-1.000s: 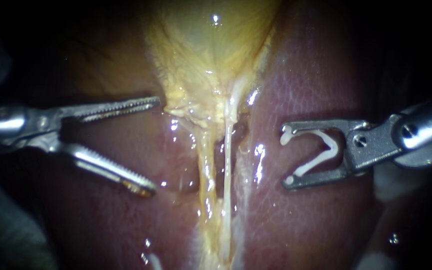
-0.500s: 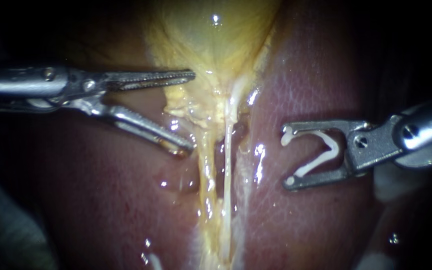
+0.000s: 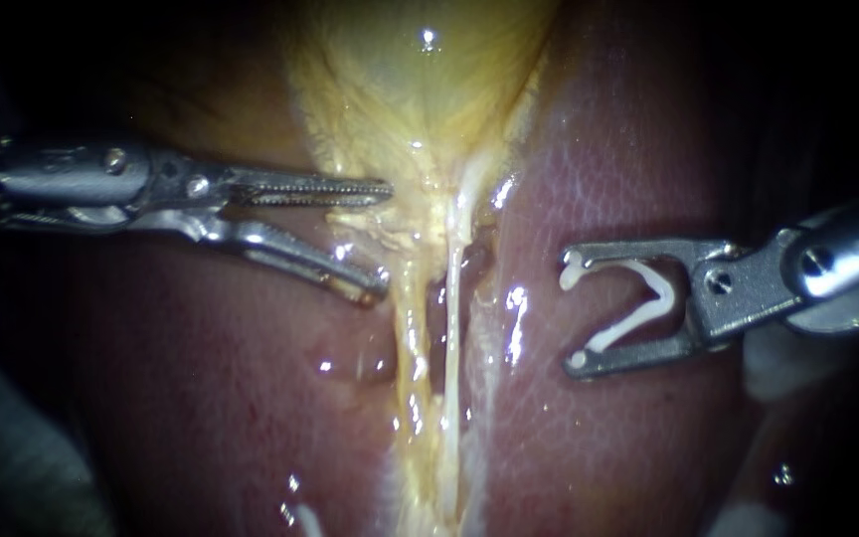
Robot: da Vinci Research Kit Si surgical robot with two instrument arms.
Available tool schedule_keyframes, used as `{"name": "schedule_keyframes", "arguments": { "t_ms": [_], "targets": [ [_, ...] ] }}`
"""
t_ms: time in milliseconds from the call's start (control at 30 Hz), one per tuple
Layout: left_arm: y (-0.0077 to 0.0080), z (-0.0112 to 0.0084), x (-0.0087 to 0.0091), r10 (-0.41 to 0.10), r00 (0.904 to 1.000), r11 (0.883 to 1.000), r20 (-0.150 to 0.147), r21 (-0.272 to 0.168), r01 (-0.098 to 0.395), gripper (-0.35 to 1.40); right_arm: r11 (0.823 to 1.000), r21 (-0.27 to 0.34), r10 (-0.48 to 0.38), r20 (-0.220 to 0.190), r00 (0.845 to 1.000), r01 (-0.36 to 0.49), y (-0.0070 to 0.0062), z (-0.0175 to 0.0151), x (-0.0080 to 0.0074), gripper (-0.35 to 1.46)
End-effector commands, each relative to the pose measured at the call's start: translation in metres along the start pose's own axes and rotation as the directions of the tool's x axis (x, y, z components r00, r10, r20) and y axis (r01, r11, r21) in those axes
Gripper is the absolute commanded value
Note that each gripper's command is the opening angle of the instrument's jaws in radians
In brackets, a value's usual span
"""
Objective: Grabbing gallbladder
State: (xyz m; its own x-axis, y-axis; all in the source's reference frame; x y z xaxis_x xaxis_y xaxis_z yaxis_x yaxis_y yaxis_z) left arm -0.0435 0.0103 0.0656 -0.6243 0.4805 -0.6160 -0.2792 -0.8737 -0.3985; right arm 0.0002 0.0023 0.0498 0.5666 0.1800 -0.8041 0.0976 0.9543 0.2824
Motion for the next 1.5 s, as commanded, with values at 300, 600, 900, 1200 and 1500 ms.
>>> {"name": "schedule_keyframes", "arguments": {
  "t_ms": [300,600,900,1200,1500],
  "targets": [
    [0.0001,-0.0005,0.0008,-0.06,0.9982,0.998,-0.001,0.008,0.06,-0.05,1.0,0.0,0.0,0.0,1.0,0.0,0.0,0.0,0.0,0.5],
    [0.0004,-0.001,0.0014,-0.111,0.9938,0.994,-0.002,0.013,0.111,-0.27,1.0,0.0,0.0,0.0,1.0,0.0,0.0,0.0,0.0,0.5],
    [0.0009,-0.0036,0.0032,-0.222,0.9751,0.974,-0.009,0.045,0.222,-0.35,1.0,0.0,0.0,0.0,1.0,0.0,0.0,0.0,0.0,0.5],
    [0.001,-0.0078,0.0059,-0.267,0.9626,0.962,-0.049,0.04,0.268,-0.35,1.0,0.0,0.0,0.0,1.0,0.0,0.0,0.0,0.0,0.5],
    [0.0002,-0.0119,0.0081,-0.293,0.9502,0.953,-0.106,0.045,0.299,-0.35,1.0,0.0,0.0,0.0,1.0,0.0,0.0001,0.0,0.0,0.5]
  ]
}}
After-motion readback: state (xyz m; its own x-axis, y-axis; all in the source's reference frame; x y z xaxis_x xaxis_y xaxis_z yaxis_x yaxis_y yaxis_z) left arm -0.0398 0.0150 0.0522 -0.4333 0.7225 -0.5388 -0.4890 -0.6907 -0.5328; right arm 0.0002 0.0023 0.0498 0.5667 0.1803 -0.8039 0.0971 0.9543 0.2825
